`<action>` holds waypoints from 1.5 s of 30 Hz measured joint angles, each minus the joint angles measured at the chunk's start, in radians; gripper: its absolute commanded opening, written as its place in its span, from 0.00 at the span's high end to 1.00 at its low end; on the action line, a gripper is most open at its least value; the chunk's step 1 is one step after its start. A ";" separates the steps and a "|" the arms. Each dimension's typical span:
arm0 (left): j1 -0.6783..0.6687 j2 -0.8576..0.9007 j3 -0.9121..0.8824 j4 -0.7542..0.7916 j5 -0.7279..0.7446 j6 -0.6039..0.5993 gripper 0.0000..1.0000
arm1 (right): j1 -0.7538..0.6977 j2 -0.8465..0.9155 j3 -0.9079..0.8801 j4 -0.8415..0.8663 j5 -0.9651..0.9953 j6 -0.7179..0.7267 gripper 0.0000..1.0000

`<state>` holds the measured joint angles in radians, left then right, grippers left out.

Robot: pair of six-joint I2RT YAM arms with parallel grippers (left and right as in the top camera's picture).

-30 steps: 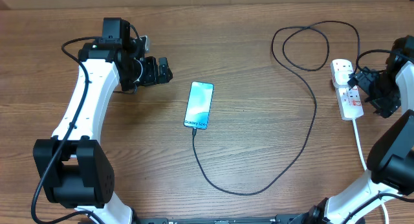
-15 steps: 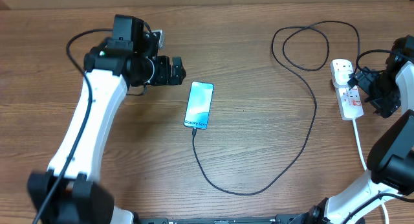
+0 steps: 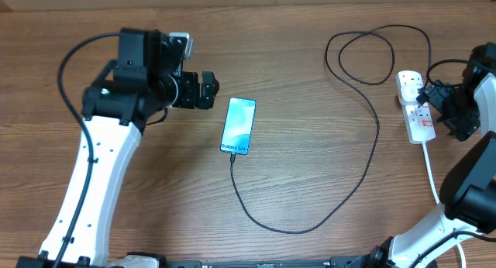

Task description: Plug charger to phone and switch on socket

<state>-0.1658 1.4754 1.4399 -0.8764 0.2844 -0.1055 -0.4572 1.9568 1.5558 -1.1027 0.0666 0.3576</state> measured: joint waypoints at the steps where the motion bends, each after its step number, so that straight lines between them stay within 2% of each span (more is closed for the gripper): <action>1: 0.000 0.000 -0.024 0.031 0.009 0.002 0.00 | 0.000 0.000 0.000 0.000 -0.001 0.000 0.00; 11: -0.019 -0.039 -0.473 0.580 0.117 -0.014 0.00 | 0.000 0.000 0.000 0.001 -0.003 0.000 0.00; 18: -0.034 -0.172 -0.791 0.979 0.138 -0.083 0.00 | 0.000 0.000 0.000 0.000 -0.007 0.000 0.00; 22: -0.034 -0.272 -0.949 1.145 0.133 -0.106 0.00 | 0.000 0.000 0.000 0.000 -0.008 0.000 0.00; 28: -0.030 -0.404 -1.135 1.227 0.071 -0.157 0.00 | 0.000 0.000 0.000 0.001 -0.007 0.000 0.00; 35: 0.028 -0.536 -1.250 1.236 0.040 -0.226 0.00 | 0.000 0.000 0.000 0.000 -0.007 0.000 0.00; 41: 0.076 -0.642 -1.389 1.334 0.021 -0.276 0.00 | 0.000 0.000 0.000 0.001 -0.007 0.000 0.00; 45: 0.076 -0.679 -1.428 1.346 -0.013 -0.286 0.00 | 0.000 0.000 0.000 0.001 -0.007 0.000 0.00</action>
<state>-0.0898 0.7959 0.0120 0.4694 0.2718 -0.3916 -0.4576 1.9568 1.5558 -1.1019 0.0593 0.3580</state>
